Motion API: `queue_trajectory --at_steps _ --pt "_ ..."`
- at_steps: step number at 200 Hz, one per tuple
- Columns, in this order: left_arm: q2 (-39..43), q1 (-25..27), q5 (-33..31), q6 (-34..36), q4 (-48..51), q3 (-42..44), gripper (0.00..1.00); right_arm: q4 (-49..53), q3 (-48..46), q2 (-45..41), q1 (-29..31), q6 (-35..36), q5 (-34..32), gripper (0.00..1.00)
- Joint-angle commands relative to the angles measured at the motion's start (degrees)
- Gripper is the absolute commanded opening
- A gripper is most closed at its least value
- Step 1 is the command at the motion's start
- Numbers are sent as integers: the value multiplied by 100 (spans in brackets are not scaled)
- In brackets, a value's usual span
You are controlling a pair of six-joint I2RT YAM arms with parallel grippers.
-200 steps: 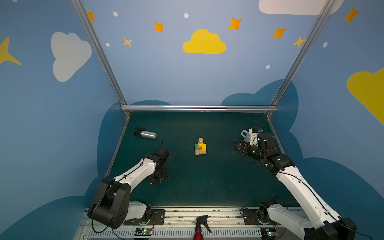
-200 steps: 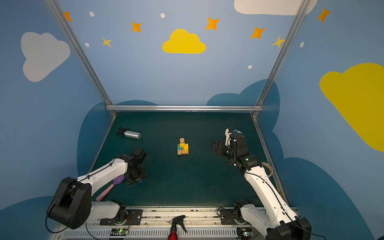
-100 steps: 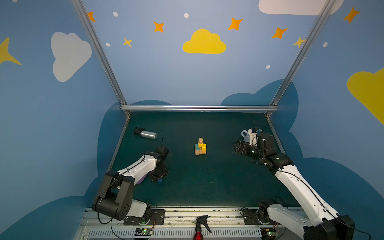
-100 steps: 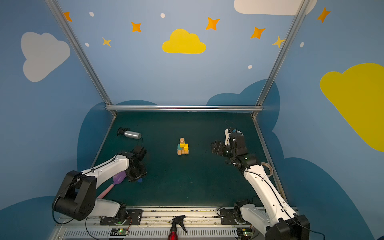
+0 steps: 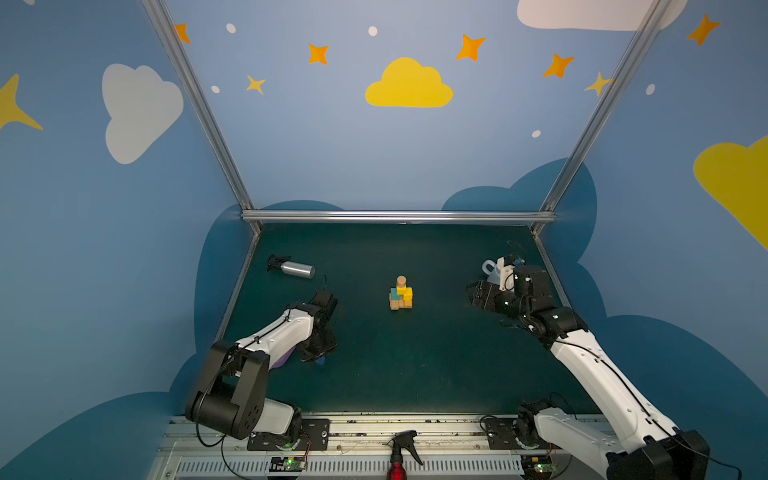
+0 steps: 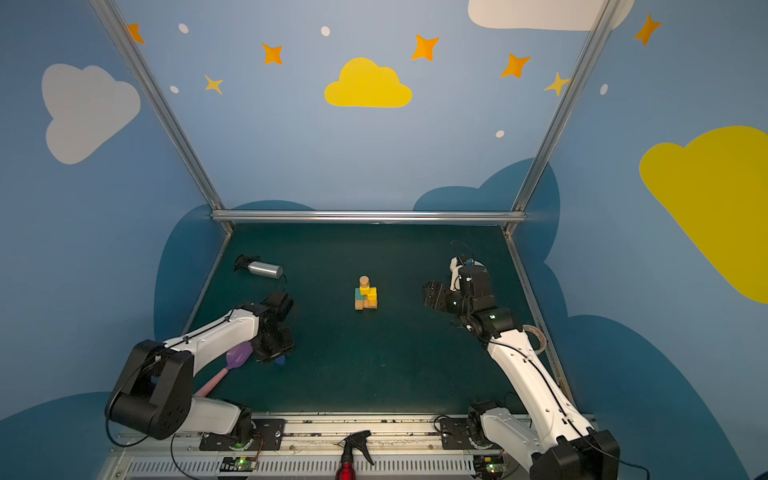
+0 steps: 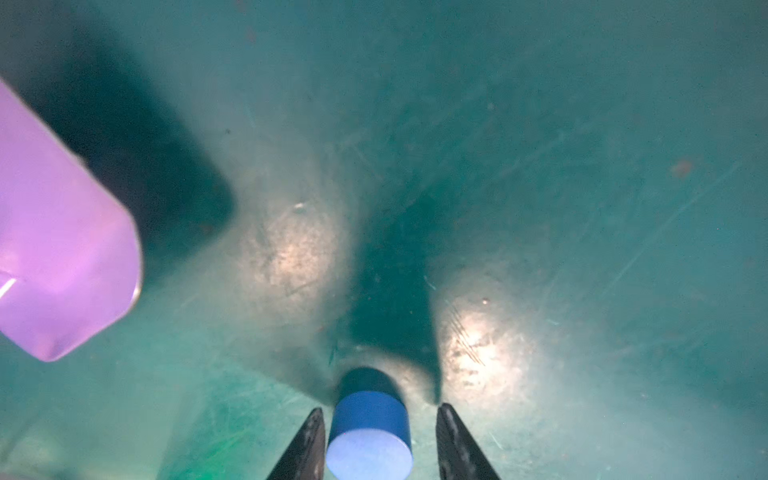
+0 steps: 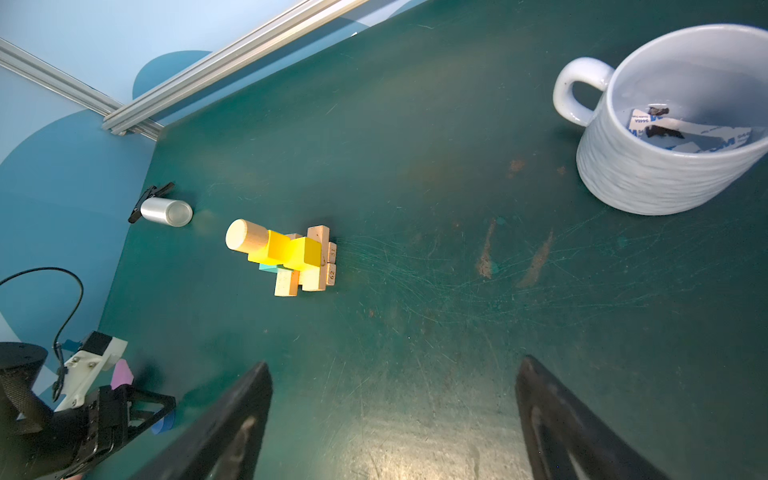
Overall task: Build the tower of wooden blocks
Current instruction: 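Close the left gripper on the blue cylinder and lift it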
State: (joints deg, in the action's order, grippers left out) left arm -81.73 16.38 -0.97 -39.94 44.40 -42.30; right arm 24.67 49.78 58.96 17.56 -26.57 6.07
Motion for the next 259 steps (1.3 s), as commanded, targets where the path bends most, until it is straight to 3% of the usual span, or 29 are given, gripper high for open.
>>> queue_trajectory --at_steps 1,182,224,259 --pt "-27 -23 -5 70 165 34 46 30 -46 -43 -21 41 0 90" --pt "-106 -14 97 87 277 15 30 29 -69 -53 -69 46 24 90" --pt "-50 -16 106 85 320 -36 19 23 -73 -42 -77 35 26 90" --pt "153 -14 136 171 603 -343 15 5 -73 -17 -73 27 48 90"
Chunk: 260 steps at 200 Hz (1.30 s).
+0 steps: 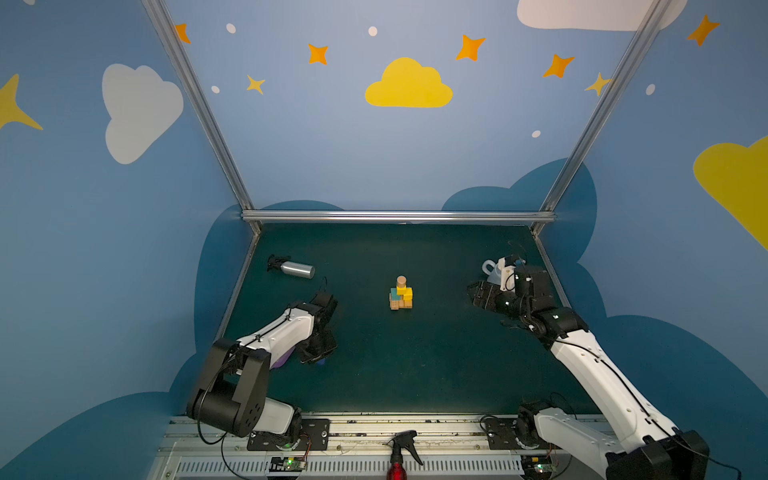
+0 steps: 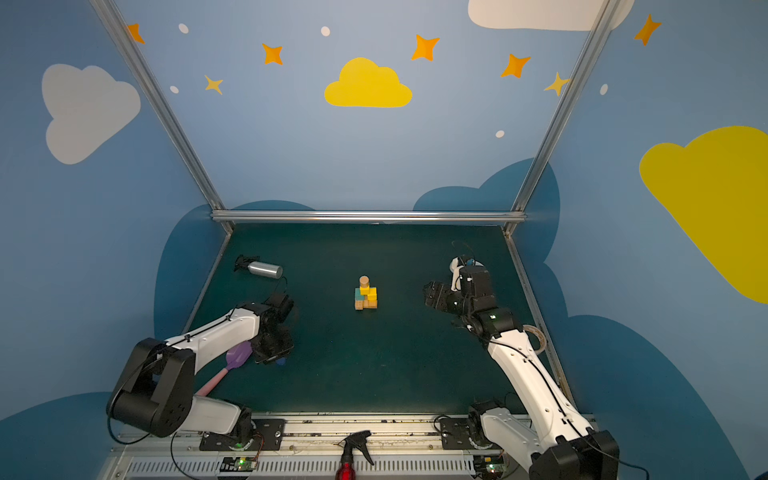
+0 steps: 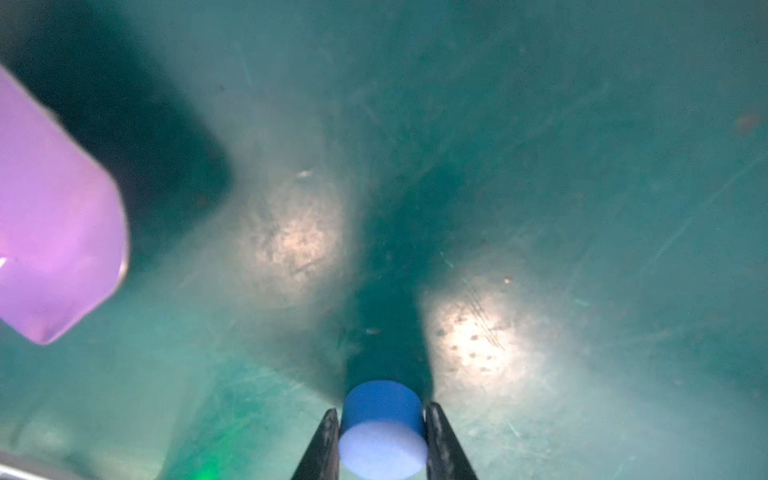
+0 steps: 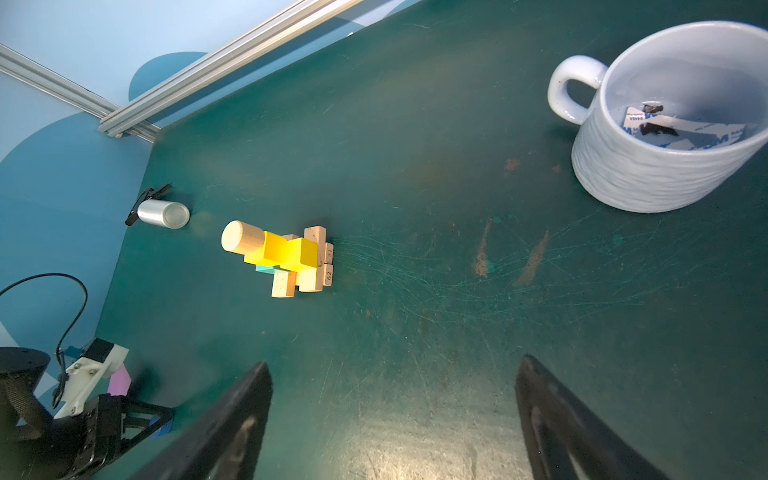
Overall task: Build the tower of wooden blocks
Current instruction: 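Close the left gripper on the blue cylinder and lift it, then carry the blue cylinder with the left gripper above the wooden cylinder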
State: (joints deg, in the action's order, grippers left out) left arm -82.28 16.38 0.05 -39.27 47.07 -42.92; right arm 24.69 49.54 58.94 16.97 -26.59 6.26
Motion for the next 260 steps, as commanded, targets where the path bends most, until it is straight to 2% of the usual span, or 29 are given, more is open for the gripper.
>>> queue_trajectory --at_steps 1,39,81,154,198,233,260 --pt "219 -18 36 108 346 -294 15 6 -45 -14 -16 30 31 90" --pt "315 1 177 374 783 -1098 12 -24 -33 60 -18 22 79 90" --pt "-128 79 239 803 1281 -2628 11 -67 -36 122 -32 50 116 90" --pt "-2170 860 32 1287 2101 -5835 8 -35 -32 136 -69 92 190 90" --pt "-3760 1453 -215 1550 3064 -8362 8 -17 -41 118 -113 117 255 90" --pt "-4972 1724 -270 1653 3959 -10466 8 -5 -44 74 -139 124 281 90" --pt "-5411 1805 -149 1685 4229 -11149 8 10 -58 61 -173 131 281 90"
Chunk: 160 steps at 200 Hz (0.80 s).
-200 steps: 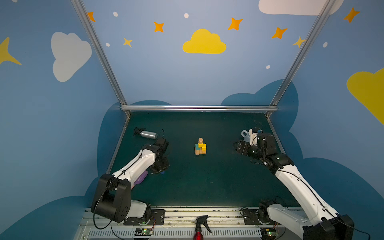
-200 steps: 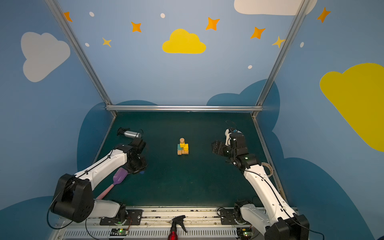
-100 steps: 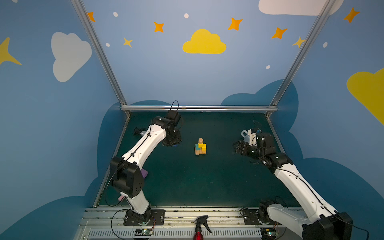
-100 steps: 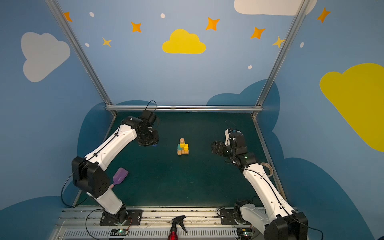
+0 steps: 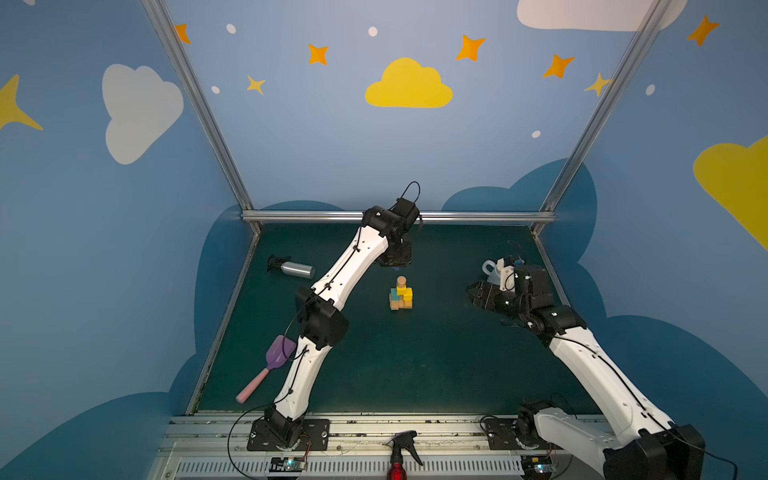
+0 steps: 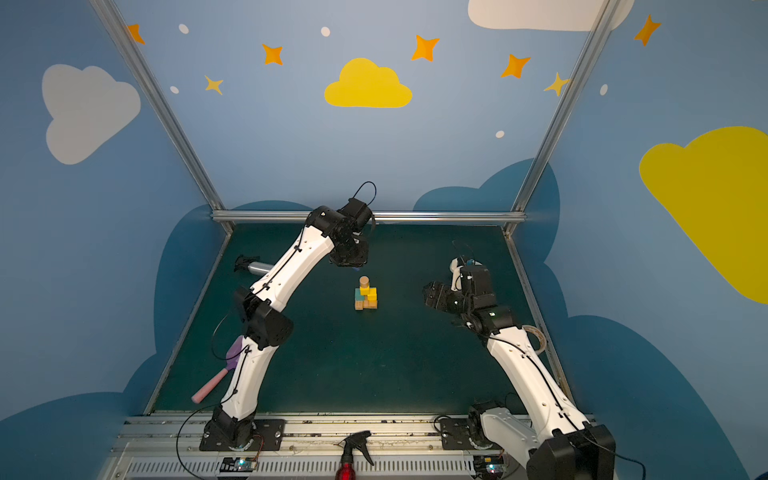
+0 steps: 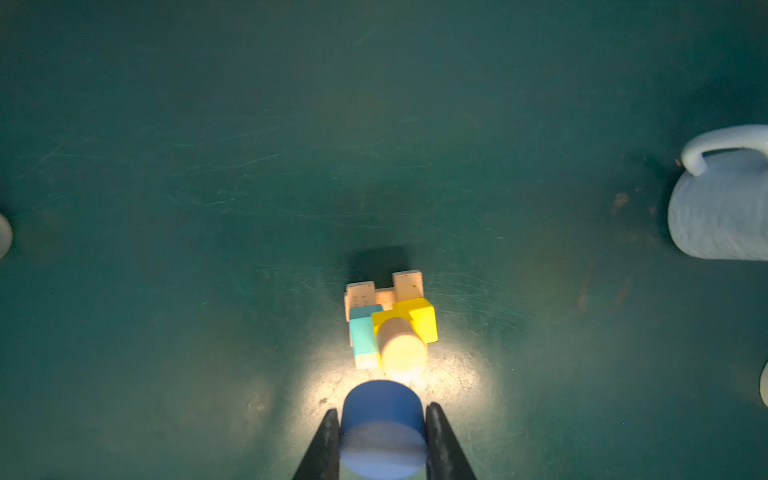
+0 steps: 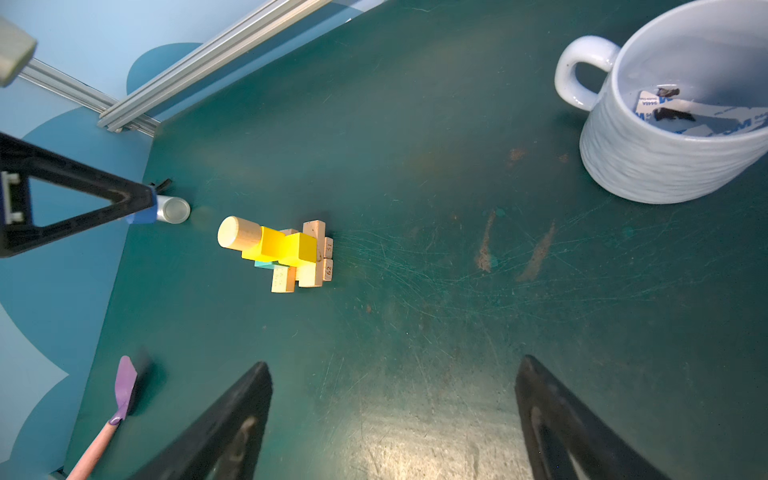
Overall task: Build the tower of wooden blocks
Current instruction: 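Carry the blue cylinder with the left gripper above the wooden cylinder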
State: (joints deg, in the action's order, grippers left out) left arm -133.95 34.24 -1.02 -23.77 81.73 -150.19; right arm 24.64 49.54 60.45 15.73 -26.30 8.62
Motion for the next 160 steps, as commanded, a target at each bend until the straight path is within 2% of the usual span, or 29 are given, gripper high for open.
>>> queue_trajectory --at_steps 1,160 --pt "-245 16 -36 140 764 -418 8 14 -54 -92 -50 105 44 90" --pt "-622 227 23 346 266 -229 10 -39 -102 70 -149 99 174 90"
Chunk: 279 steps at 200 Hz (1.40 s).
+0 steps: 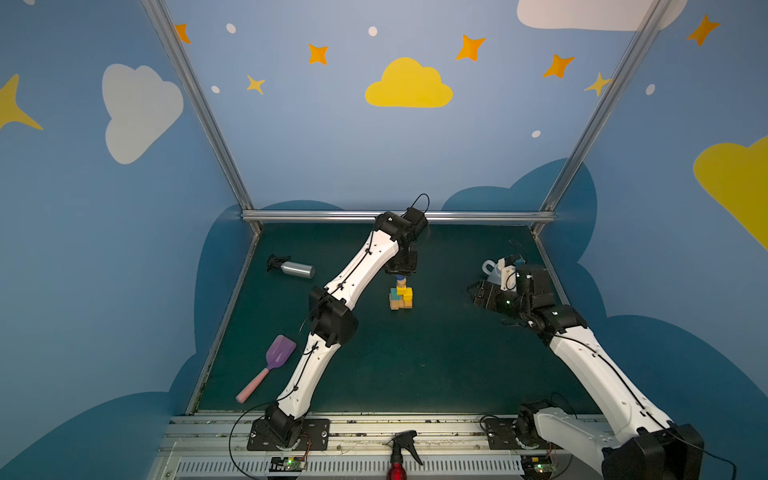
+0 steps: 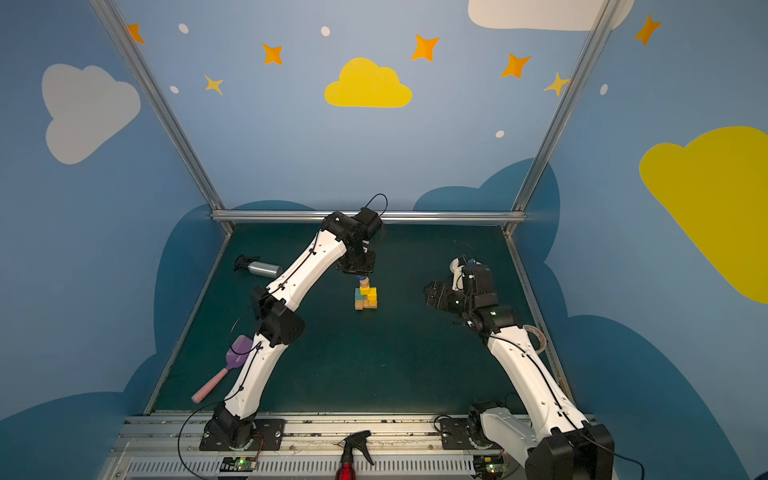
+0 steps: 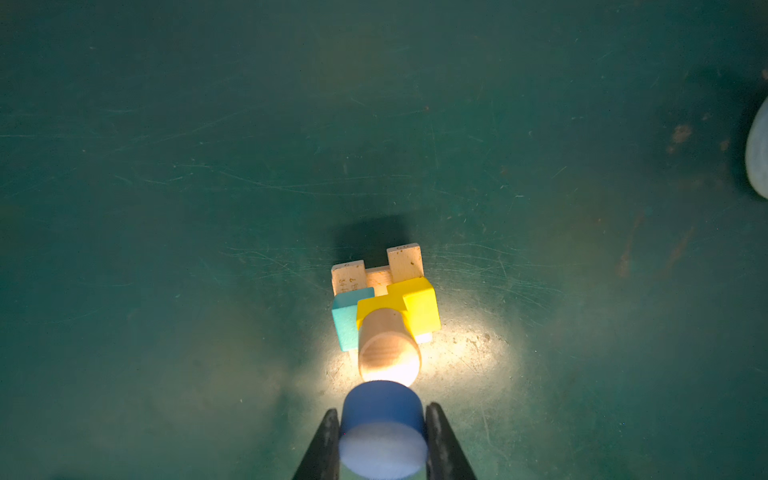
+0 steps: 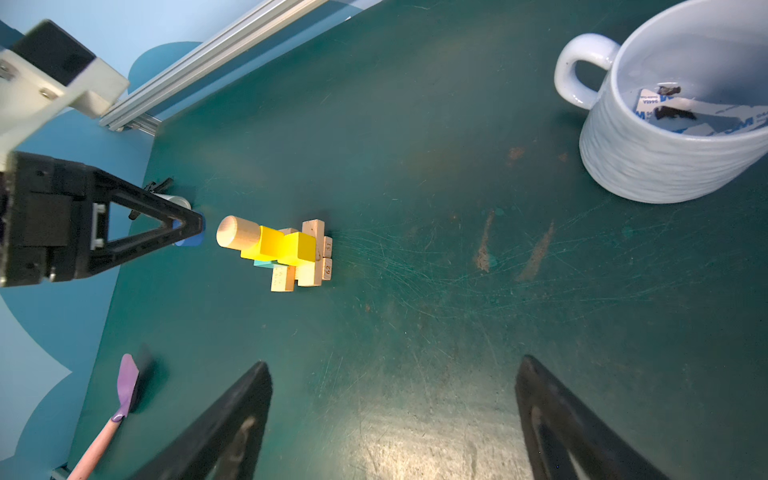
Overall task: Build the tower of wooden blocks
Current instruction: 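Carry the blue cylinder with the left gripper above the wooden cylinder, then lower the blue cylinder onto the wooden cylinder with the left gripper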
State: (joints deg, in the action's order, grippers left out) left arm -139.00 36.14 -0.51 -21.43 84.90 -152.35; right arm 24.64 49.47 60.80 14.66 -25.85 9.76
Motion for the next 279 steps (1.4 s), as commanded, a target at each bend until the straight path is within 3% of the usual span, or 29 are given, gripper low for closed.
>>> queue_trajectory --at_steps 1,279 --pt "-114 40 -28 108 -52 -9 10 -43 -91 32 -46 53 61 90" --pt "-269 51 -258 214 -63 -22 17 -86 -140 136 -183 1 202 90"
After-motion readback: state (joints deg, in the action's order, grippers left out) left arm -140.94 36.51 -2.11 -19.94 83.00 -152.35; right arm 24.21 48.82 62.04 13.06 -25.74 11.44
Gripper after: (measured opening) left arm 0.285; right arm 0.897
